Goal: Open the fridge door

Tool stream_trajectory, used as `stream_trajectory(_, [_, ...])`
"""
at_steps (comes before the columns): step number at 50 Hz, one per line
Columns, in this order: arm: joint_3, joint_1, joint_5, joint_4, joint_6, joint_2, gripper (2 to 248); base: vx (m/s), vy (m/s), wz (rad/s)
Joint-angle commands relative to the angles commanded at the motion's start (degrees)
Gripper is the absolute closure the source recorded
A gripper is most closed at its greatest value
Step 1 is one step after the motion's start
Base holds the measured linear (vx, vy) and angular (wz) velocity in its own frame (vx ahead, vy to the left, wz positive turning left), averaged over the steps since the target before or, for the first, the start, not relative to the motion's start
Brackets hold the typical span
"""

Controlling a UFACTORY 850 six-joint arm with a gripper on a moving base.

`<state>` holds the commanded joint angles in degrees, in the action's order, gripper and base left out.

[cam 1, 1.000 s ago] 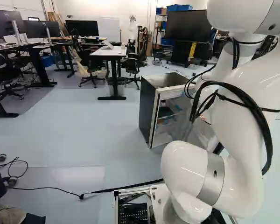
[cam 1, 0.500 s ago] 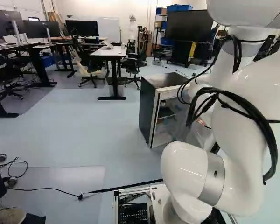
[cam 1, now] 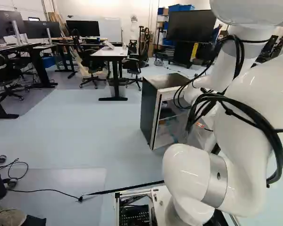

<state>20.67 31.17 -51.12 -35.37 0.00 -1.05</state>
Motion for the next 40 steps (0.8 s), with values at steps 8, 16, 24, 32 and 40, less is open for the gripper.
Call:
stream_trajectory(8, [0.0,-0.1,0.0,0.1,0.0,0.1,3,0.0,0.0,0.0])
stream_trajectory(16, [-0.3,-0.5,0.0,0.7,0.0,0.3,3,0.0,0.0,0.0])
stream_trajectory(24, [-0.7,-1.3,0.0,1.6,0.0,0.7,3,0.0,0.0,0.0])
stream_trajectory(32, [-1.3,-2.5,0.1,2.9,0.0,1.4,3,0.0,0.0,0.0])
stream_trajectory(40, [-2.0,-4.0,0.1,4.6,0.0,2.2,3,0.0,0.0,0.0])
